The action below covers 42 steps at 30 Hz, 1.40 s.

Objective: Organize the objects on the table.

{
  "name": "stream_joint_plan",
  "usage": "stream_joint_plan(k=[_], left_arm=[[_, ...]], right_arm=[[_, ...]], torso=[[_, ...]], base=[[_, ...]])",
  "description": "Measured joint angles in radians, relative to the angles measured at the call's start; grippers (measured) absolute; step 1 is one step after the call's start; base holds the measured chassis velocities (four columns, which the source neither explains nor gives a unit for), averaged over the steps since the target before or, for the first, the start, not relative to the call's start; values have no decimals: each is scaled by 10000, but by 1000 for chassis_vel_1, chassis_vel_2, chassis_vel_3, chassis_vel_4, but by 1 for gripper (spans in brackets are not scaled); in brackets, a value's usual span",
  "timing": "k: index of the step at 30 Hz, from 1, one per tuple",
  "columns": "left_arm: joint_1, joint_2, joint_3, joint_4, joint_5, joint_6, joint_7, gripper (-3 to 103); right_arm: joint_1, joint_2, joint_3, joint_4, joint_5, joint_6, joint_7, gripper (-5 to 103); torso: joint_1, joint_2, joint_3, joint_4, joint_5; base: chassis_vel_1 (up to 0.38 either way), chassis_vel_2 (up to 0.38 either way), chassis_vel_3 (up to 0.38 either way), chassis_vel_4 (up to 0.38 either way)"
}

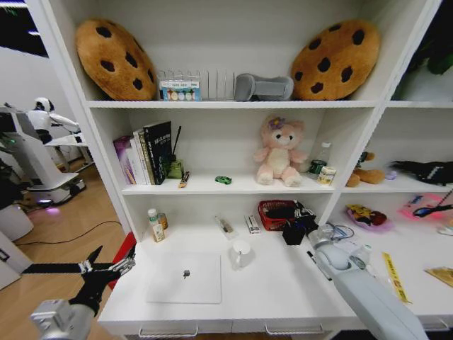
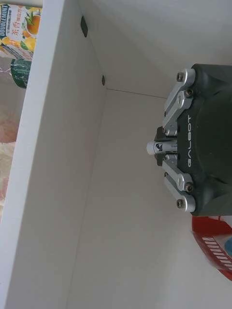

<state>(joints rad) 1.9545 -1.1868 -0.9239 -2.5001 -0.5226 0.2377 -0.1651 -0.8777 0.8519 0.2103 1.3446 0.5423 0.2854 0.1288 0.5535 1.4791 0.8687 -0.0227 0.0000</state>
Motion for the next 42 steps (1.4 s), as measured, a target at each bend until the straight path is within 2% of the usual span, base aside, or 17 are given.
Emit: stream_joint_plan(k=[4,11,12,15,20,21,26,27,29,30,32,33,35,36,37,40,42], left_arm=[[1,0,0,0,0,0,0,100],[0,0,0,0,0,0,0,100],[0,0,0,1,0,-1,0,100],[0,0,0,0,0,0,0,100],[0,0,0,0,0,0,0,100],[0,0,0,0,0,0,0,100],[0,0,0,0,0,0,0,100],[0,0,0,0,0,0,0,100],[0,0,0,1,0,0,-1,100],[0,0,0,1,0,0,-1,100],[1,0,1,1,0,0,0,100],[1,0,1,1,0,0,0,100],[1,-2,0,0,0,0,-5,100],[0,0,0,0,0,-1,-2,100],[0,0,0,0,0,0,-1,100],[1,0,0,0,0,0,-2,100],[1,0,0,0,0,0,-2,100]], right_arm=[[115,119,-109,-313,-111,336,17,12],[83,151,-125,-434,-146,417,77,12],[54,146,-117,-417,-144,389,58,9],[-91,80,-31,-196,-46,112,-99,16],[-215,80,179,15,-7,82,-142,38],[-215,80,179,15,-7,82,-142,38],[-676,-158,542,559,-26,0,-88,60],[-676,-158,542,559,-26,0,-88,60],[-1246,-431,881,1335,-23,-537,-17,71],[-1246,-431,881,1335,-23,-537,-17,71],[-2560,-845,1609,3211,339,-1932,756,82],[-2560,-845,1609,3211,339,-1932,756,82],[-3633,-1044,2209,4409,1133,-3170,1237,92],[-4618,-1229,2850,5416,2020,-4191,1422,96],[-5391,-1394,3458,6078,2588,-4817,1469,99],[-6029,-1535,3986,6477,2931,-5276,1439,100],[-6862,-1786,4701,6672,3624,-5782,1241,100]], torso=[[0,1,-1,-1,0],[-1,1,-1,-1,0],[-1,1,-1,0,0],[0,1,-1,-2,0],[-1,1,-1,-1,0],[-1,1,-1,-1,0],[-1,0,-1,0,3],[-1,0,-1,0,3],[-1,0,-1,0,1],[-1,0,-1,0,1],[-1,1,-2,0,0],[-1,1,-2,0,0],[-2,1,-2,-1,-2],[-2,2,-2,-5,4],[-3,4,-3,-6,-4],[-4,4,-4,-4,-4],[-3,3,-3,-4,-2]], base=[[0,0,0,0],[0,0,0,0],[0,0,0,0],[0,0,0,0],[0,0,0,0],[0,0,0,0],[0,0,0,0],[0,0,0,0],[0,0,0,0],[0,0,0,0],[0,0,0,0],[0,0,0,0],[0,0,0,0],[0,0,0,0],[0,0,0,0],[0,0,0,0],[0,0,0,0]])
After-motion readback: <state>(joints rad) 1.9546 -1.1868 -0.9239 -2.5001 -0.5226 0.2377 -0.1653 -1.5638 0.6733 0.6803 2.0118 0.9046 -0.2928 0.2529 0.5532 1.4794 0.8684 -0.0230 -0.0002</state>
